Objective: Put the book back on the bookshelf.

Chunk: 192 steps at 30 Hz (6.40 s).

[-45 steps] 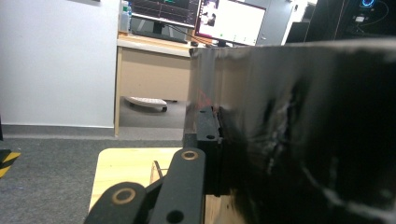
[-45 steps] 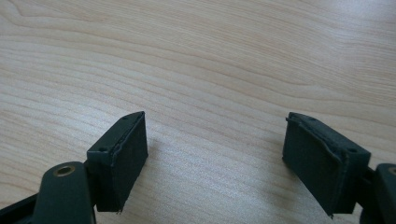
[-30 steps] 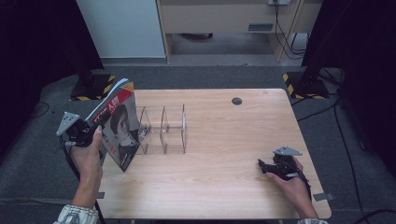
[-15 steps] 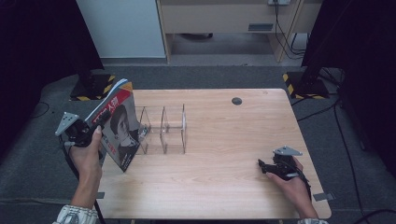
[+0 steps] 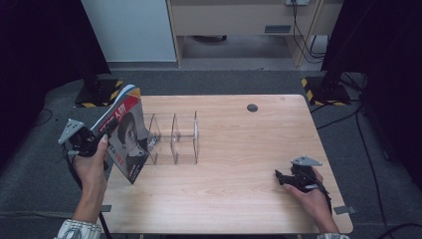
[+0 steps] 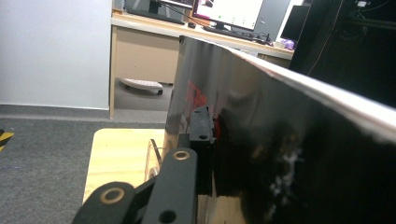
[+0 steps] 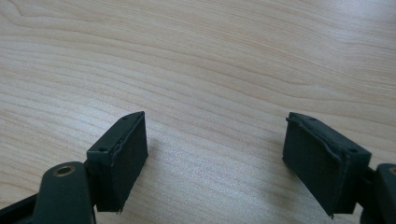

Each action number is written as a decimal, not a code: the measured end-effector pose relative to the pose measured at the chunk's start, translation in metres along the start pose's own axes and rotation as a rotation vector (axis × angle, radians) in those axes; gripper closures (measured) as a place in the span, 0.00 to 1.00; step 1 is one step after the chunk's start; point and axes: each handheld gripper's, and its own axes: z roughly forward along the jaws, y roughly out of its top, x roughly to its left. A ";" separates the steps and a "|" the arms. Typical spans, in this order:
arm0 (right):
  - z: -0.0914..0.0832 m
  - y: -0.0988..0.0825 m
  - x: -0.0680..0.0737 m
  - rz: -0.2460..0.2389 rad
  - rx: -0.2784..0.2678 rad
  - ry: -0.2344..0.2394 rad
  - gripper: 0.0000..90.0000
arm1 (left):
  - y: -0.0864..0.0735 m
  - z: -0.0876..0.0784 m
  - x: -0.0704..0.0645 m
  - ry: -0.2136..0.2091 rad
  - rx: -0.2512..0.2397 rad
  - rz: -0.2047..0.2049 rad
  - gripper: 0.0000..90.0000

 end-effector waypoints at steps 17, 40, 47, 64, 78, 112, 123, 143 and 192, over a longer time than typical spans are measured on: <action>0.000 0.000 0.000 0.000 0.000 0.000 0.25 | -0.004 0.001 0.000 0.016 -0.025 0.033 0.47; 0.000 0.000 0.000 -0.001 0.002 0.000 0.25 | -0.011 -0.004 0.002 0.038 0.010 0.060 0.16; 0.000 0.000 0.000 0.000 0.000 0.000 0.24 | -0.015 -0.008 0.000 0.036 0.030 0.079 0.14; 0.000 0.000 0.000 0.000 0.001 0.000 0.24 | -0.030 -0.020 0.000 0.044 0.057 0.069 0.11; 0.000 0.000 0.000 -0.003 0.000 0.003 0.24 | -0.045 -0.028 -0.005 0.060 0.085 0.119 0.10; 0.000 0.000 0.001 0.001 0.001 -0.001 0.24 | -0.108 -0.050 -0.013 0.019 0.172 0.083 0.10; 0.000 0.000 0.001 0.001 0.001 0.001 0.24 | -0.117 -0.058 -0.021 0.024 0.185 0.096 0.11; 0.000 0.000 0.001 0.002 0.000 0.001 0.24 | -0.124 -0.068 -0.042 -0.052 0.233 0.167 0.12; 0.000 0.000 0.002 0.001 0.004 0.006 0.23 | -0.130 0.054 -0.146 -0.373 0.528 0.363 0.05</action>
